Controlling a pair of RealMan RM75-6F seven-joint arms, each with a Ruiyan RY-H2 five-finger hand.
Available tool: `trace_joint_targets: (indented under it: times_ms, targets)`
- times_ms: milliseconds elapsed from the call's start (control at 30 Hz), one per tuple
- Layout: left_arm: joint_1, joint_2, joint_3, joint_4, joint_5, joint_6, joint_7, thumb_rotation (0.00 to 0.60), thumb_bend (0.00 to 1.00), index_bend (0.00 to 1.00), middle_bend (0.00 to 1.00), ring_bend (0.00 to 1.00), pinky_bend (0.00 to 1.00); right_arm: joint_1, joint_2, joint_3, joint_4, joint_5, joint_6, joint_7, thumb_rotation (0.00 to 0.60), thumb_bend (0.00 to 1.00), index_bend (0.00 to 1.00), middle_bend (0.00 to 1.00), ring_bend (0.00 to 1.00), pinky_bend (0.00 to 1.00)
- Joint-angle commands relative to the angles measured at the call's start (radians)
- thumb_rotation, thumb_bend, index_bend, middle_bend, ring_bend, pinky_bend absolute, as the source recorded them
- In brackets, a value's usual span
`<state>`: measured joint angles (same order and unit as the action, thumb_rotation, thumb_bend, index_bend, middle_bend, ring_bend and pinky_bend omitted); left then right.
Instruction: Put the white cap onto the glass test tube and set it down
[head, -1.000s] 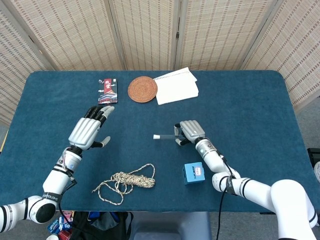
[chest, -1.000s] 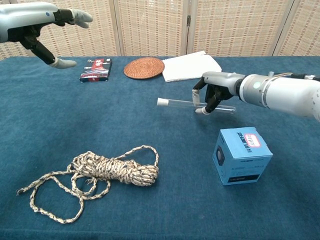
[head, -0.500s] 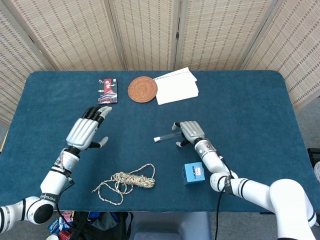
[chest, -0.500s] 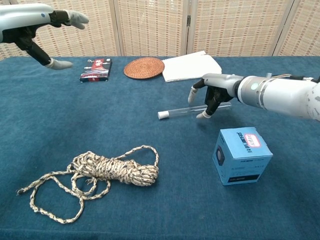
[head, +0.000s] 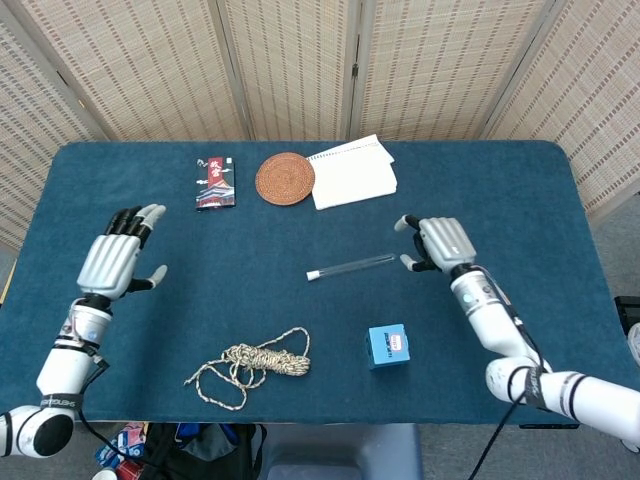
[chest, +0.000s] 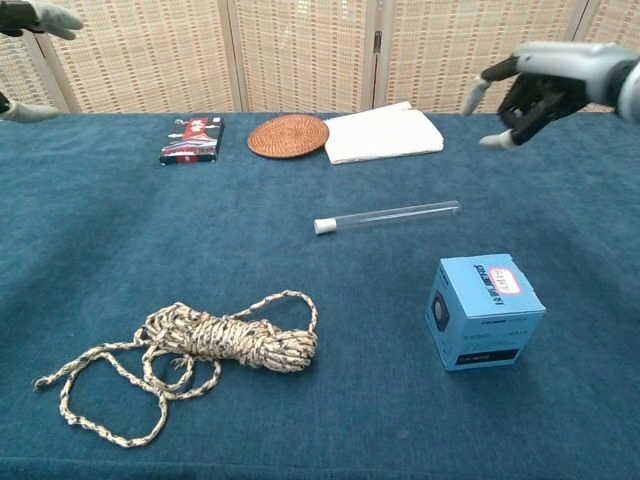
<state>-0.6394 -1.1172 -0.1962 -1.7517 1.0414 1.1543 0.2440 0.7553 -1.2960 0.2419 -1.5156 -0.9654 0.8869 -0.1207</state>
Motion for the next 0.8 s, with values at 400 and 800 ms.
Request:
trace_joint_targets:
  times_ms: [400,800]
  targets:
    - [0.234,0.004,0.101,0.061,0.154,0.279,-0.024,0.6,0.3,0.15,0.0,0.0,0.0,-0.375,0.286,-0.171,-0.228,-0.33,0.395,0.118,0.6,0.46,0.39,0.46,0.39,0.57]
    - [0.379,0.013,0.174,-0.024,0.279,0.416,0.013,0.6,0.3,0.15,0.0,0.0,0.0,-0.588,0.273,-0.254,-0.215,-0.475,0.649,0.125,0.6,0.32,0.39,0.45,0.38,0.55]
